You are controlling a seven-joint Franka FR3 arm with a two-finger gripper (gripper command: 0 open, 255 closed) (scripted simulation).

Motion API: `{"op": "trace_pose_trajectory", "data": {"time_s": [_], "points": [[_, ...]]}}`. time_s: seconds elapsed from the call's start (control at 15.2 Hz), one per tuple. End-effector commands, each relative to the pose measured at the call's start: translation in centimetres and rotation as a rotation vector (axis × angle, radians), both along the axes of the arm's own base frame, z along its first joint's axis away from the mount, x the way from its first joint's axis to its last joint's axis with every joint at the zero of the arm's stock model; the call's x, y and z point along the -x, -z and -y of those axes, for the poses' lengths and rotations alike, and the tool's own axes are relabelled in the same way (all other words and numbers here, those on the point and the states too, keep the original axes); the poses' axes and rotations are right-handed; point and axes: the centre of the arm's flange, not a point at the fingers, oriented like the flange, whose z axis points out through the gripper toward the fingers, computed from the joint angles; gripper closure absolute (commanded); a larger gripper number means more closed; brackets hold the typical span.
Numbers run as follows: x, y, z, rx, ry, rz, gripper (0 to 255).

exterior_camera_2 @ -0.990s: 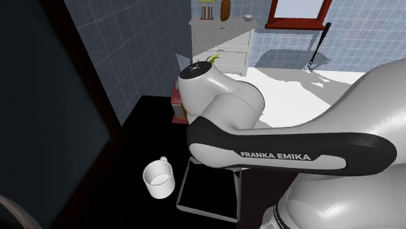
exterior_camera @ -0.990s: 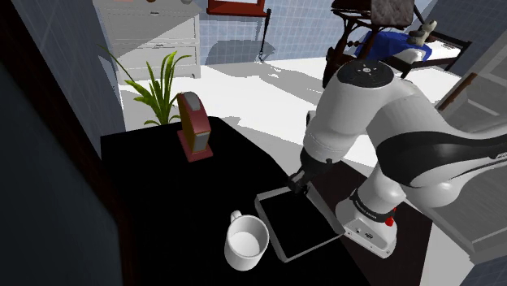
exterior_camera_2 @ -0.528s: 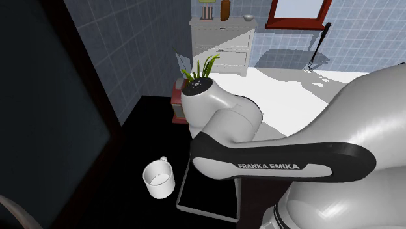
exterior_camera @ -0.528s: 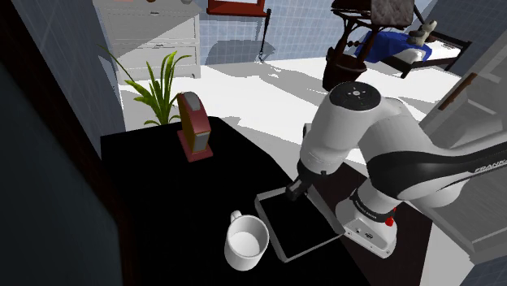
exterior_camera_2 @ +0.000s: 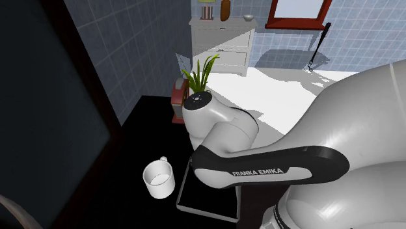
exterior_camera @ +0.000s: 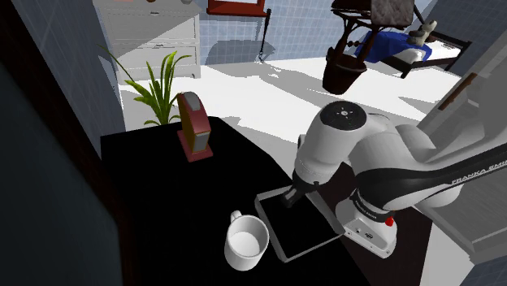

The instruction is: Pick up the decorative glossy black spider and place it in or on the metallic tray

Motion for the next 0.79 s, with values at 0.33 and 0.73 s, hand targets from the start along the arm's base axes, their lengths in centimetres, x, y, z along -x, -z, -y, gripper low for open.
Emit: {"op": "trace_pose_trajectory", "data": {"time_s": [0.33, 0.73], "points": [[0.03, 0.41, -0.01, 0.000, 0.000, 0.000, 255], [0.08, 0.43, 0.01, 0.000, 0.000, 0.000, 0]]}}
